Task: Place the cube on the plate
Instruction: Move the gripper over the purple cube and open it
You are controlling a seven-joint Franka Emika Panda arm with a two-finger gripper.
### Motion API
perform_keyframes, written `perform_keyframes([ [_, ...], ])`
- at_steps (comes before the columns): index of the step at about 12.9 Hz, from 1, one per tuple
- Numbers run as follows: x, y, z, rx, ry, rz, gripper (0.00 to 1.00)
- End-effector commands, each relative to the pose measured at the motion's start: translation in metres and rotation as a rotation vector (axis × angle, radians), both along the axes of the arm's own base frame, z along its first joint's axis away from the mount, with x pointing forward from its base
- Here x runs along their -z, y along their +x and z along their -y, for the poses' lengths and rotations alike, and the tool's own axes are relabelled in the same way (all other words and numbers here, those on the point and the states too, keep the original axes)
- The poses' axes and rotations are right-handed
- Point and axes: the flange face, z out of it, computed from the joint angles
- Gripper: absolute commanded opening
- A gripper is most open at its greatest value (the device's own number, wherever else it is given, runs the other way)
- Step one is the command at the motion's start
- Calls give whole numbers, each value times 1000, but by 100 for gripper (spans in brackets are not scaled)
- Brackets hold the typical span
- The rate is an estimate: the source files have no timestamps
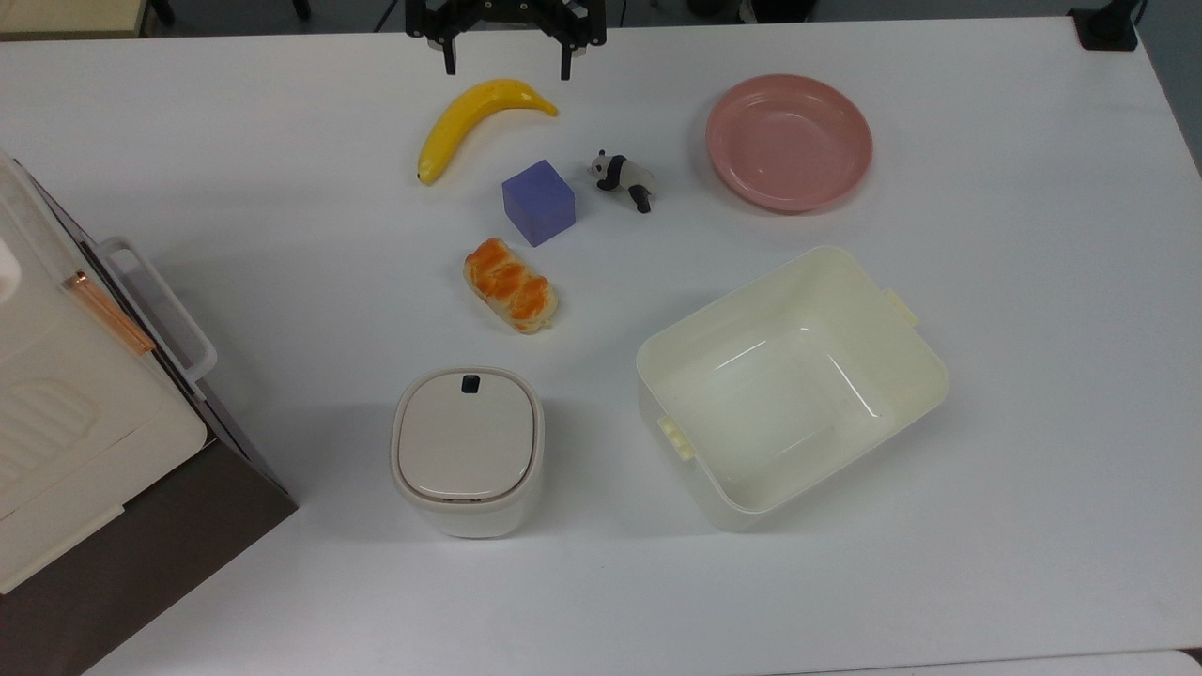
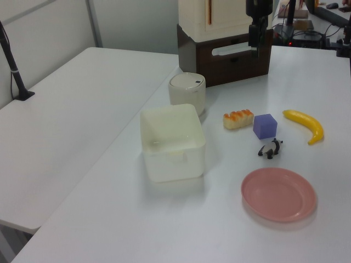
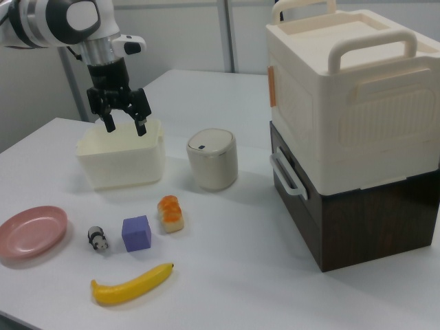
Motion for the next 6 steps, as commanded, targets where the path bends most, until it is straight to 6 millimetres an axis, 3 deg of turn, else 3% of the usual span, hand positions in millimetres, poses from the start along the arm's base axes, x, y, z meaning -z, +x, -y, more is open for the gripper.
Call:
perform_keyframes([
  [1, 16, 4, 26, -12, 14, -11, 100],
  [6, 15, 5, 30, -10, 10, -8, 100],
])
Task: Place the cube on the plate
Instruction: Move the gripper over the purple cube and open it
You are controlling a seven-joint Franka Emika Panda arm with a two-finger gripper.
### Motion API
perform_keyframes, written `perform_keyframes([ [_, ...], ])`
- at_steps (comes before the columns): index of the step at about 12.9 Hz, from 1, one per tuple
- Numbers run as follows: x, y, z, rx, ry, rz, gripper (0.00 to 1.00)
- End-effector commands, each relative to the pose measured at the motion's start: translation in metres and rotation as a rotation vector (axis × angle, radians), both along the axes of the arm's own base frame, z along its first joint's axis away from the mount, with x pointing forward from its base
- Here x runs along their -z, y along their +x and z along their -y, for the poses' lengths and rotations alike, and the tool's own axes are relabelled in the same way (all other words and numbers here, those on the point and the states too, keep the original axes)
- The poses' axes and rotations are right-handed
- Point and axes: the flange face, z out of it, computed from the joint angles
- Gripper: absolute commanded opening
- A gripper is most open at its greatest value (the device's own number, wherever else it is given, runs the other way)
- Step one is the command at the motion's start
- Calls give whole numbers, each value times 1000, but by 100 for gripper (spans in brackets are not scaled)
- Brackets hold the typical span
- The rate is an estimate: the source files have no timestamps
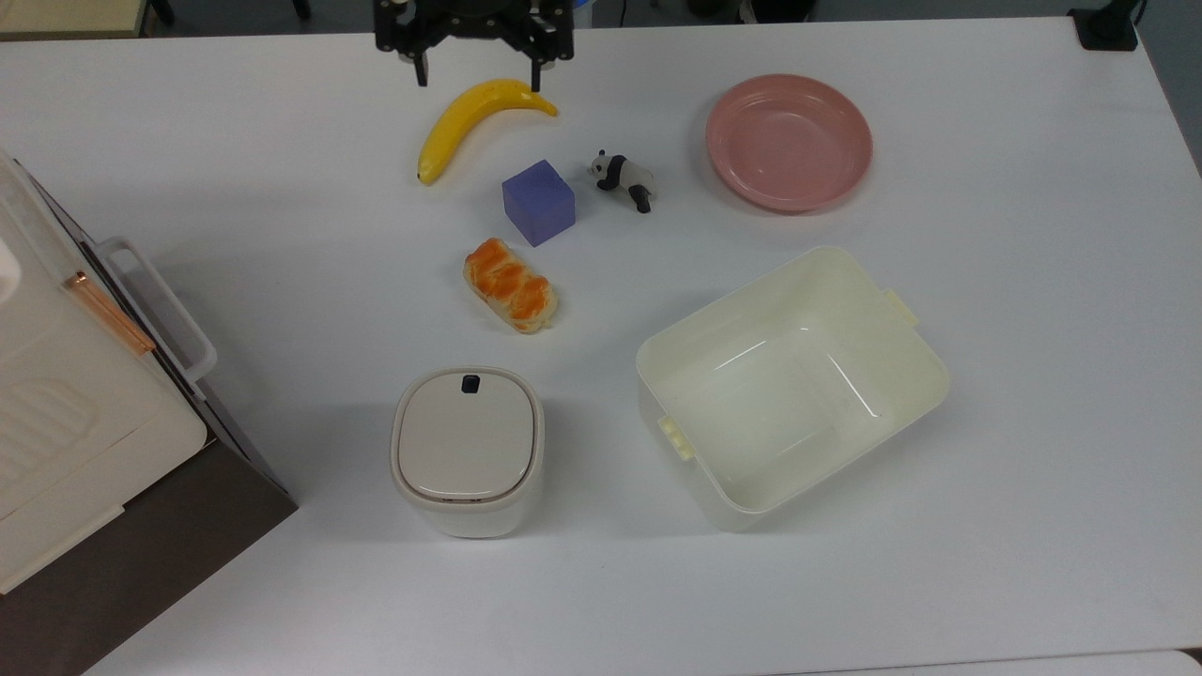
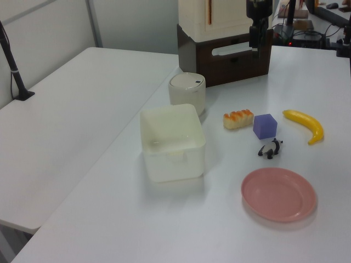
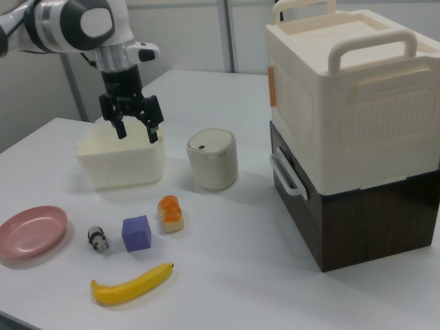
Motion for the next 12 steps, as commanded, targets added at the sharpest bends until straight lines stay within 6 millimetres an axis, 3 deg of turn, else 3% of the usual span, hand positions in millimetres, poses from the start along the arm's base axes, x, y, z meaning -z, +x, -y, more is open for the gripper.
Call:
perform_keyframes([
  [1, -1, -1, 1, -16, 9, 28, 100],
  [5, 0, 1, -1, -25, 8, 36, 100],
  [9, 22, -3, -13, -154, 24, -13, 100],
  [12, 44, -3, -44, -243, 27, -13, 100],
])
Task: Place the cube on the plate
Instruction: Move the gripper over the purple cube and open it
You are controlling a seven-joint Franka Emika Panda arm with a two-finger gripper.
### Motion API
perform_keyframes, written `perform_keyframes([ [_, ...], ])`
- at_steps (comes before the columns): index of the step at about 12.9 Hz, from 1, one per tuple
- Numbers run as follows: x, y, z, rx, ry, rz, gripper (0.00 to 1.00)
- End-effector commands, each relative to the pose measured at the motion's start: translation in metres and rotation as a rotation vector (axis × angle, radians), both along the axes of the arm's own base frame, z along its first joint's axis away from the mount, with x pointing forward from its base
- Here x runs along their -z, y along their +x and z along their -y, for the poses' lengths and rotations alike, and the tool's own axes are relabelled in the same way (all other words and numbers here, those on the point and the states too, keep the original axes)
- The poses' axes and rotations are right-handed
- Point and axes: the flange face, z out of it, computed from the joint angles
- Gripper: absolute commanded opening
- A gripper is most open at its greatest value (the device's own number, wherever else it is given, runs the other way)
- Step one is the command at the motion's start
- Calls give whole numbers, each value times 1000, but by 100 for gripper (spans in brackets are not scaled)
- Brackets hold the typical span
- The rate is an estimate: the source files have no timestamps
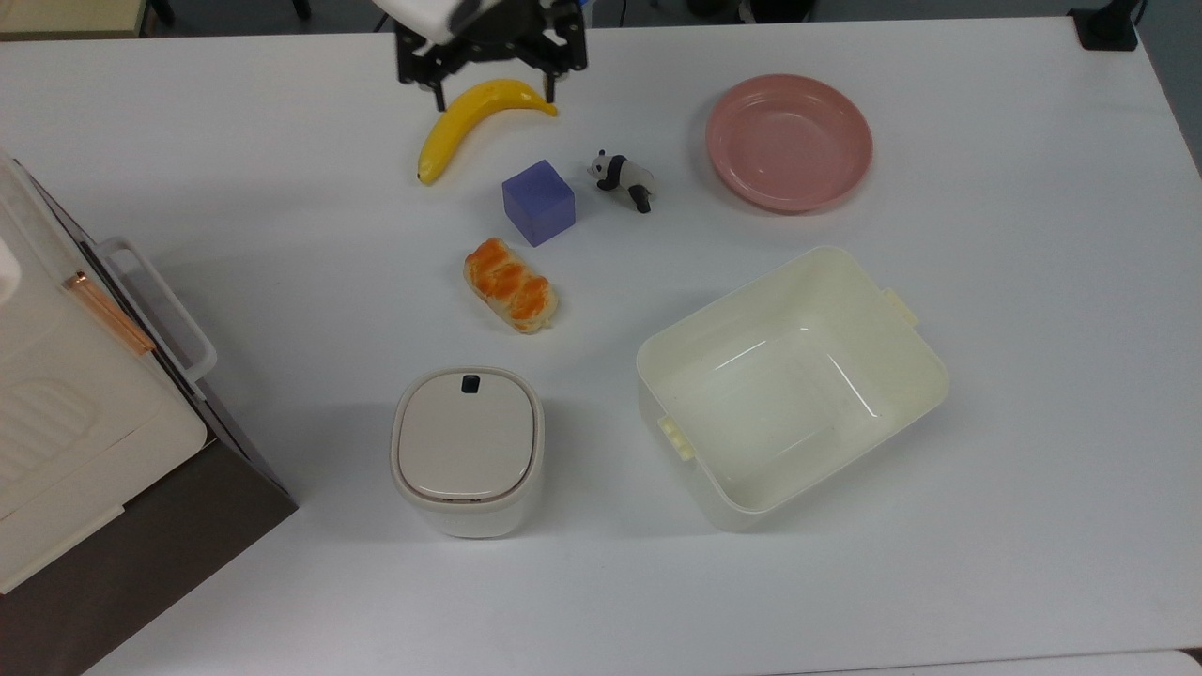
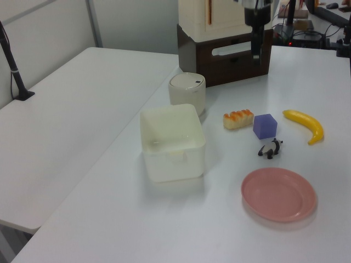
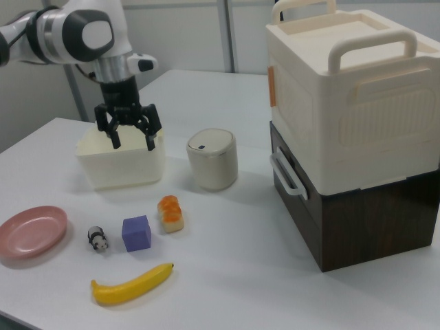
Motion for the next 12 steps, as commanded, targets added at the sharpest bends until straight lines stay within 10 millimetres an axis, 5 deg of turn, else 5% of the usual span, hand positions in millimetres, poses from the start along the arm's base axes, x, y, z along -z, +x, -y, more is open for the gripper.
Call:
perform_keyframes([
  [1, 24, -5, -31, -95, 18, 15, 100],
  [12, 124, -45, -112, -349, -15, -163, 100],
])
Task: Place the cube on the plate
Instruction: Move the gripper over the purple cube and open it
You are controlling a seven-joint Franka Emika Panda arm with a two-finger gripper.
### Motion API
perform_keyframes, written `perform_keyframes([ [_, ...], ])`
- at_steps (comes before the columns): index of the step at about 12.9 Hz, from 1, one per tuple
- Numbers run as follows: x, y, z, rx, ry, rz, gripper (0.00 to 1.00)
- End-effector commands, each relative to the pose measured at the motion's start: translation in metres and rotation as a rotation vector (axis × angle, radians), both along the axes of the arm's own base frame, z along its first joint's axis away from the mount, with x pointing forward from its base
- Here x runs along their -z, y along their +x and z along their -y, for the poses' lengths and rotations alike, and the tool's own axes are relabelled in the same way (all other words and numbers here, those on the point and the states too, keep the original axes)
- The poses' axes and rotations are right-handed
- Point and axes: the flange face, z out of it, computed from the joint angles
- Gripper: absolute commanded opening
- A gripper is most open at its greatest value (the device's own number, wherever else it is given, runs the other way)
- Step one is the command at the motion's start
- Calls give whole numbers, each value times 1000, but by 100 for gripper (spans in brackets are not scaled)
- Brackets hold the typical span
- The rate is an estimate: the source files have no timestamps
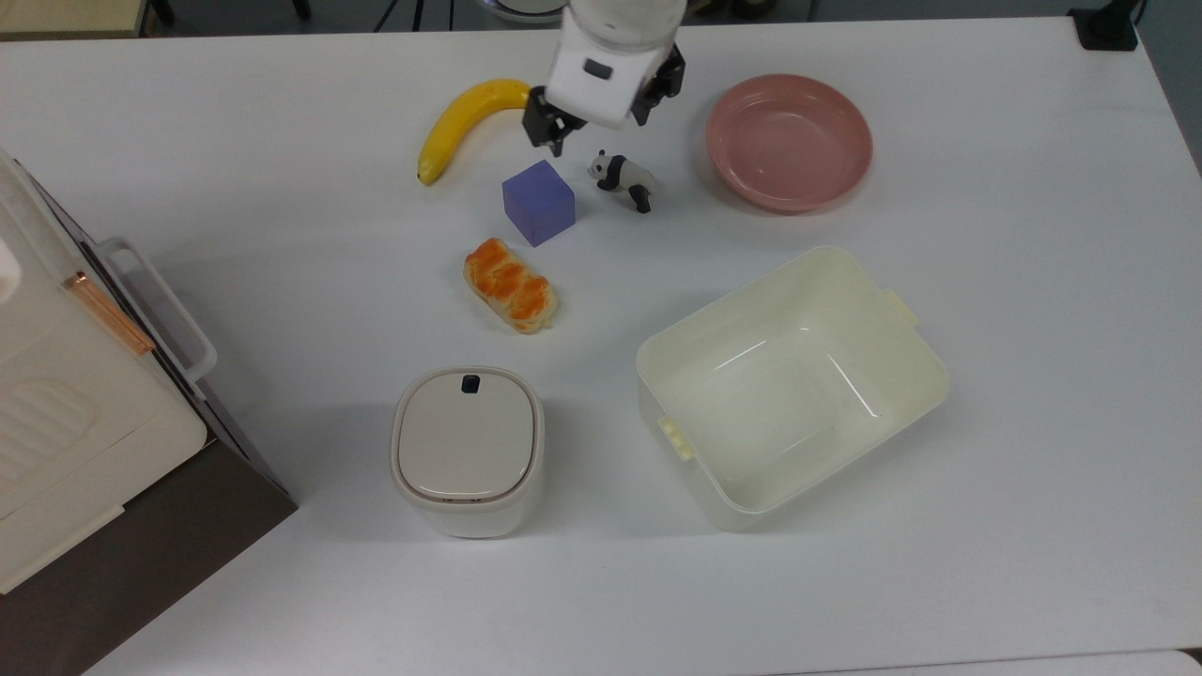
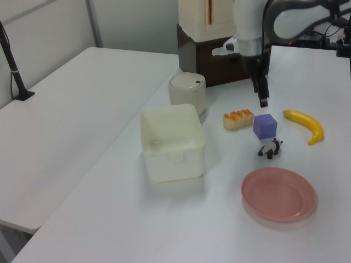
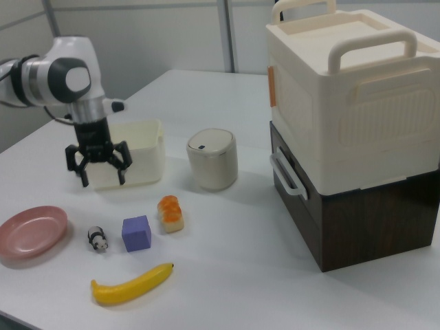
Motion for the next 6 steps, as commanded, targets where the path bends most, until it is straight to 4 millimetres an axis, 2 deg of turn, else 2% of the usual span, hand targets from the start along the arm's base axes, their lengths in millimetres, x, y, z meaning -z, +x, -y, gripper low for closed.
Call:
perform_keyframes([
  [1, 32, -19, -25, -86, -20, -45, 100],
  [4, 58, -18, -32, -100, -28, -91, 100],
  [6, 72, -22, -45, -127, -34, -111, 100],
])
